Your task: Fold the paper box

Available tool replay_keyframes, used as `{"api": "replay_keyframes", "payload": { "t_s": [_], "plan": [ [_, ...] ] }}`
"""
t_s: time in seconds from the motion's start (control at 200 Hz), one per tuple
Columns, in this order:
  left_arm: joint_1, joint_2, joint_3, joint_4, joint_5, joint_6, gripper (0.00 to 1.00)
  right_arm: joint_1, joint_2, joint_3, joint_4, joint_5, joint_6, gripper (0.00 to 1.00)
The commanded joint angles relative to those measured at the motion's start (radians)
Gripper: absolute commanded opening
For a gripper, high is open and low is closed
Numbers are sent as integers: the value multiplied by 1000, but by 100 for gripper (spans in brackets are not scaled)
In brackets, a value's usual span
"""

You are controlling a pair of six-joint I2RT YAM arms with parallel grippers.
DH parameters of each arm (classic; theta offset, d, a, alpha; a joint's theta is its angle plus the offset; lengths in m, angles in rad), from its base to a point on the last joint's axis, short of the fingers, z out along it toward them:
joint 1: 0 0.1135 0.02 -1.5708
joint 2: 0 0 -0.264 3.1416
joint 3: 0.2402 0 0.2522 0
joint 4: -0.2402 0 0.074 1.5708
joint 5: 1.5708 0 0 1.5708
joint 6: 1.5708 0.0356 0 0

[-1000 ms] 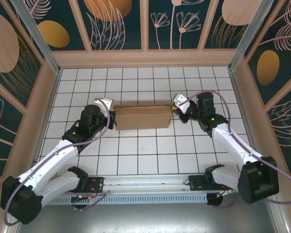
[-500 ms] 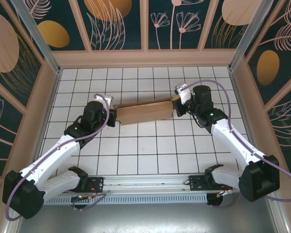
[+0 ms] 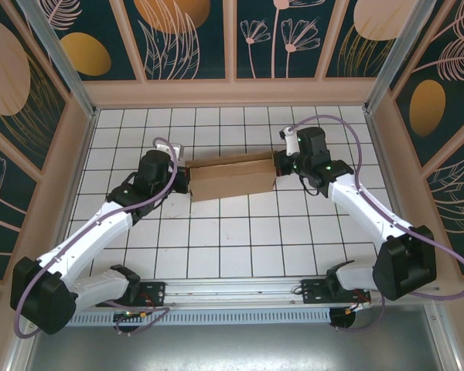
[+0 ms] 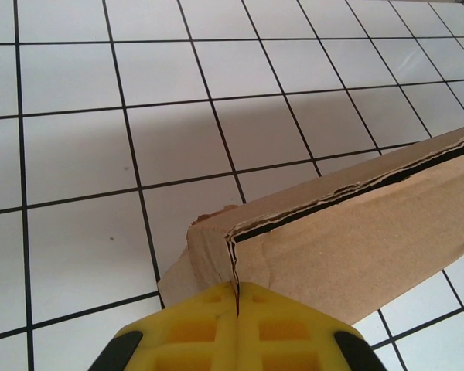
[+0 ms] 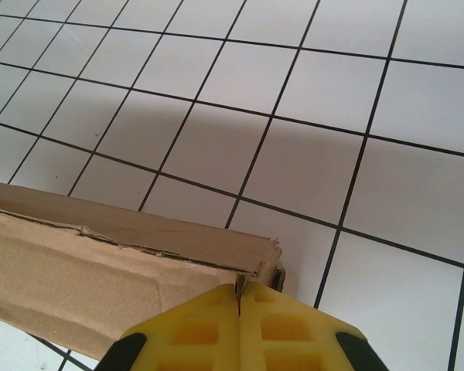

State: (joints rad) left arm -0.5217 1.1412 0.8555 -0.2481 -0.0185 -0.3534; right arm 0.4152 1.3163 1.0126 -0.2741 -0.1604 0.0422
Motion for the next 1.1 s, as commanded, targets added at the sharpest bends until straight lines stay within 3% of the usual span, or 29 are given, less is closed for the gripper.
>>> {"api": "replay_keyframes", "payload": {
  "t_s": [0.0, 0.16, 0.625, 0.791, 1.096],
  "plan": [
    [-8, 26, 48, -5, 78, -16, 0, 23, 1, -14, -34, -1, 3, 0],
    [-6, 44, 75, -38, 77, -6, 0, 24, 11, -9, -47, 48, -34, 0],
    [15, 84, 111, -70, 127, -43, 0, 44, 35, 1, -51, 33, -38, 0],
    [19, 95, 196, -107, 147, -50, 0, 50, 50, 22, -66, 34, -34, 0],
    [45, 107, 238, -163, 268, -84, 0, 57, 52, 69, -108, 39, -38, 0]
  ]
}}
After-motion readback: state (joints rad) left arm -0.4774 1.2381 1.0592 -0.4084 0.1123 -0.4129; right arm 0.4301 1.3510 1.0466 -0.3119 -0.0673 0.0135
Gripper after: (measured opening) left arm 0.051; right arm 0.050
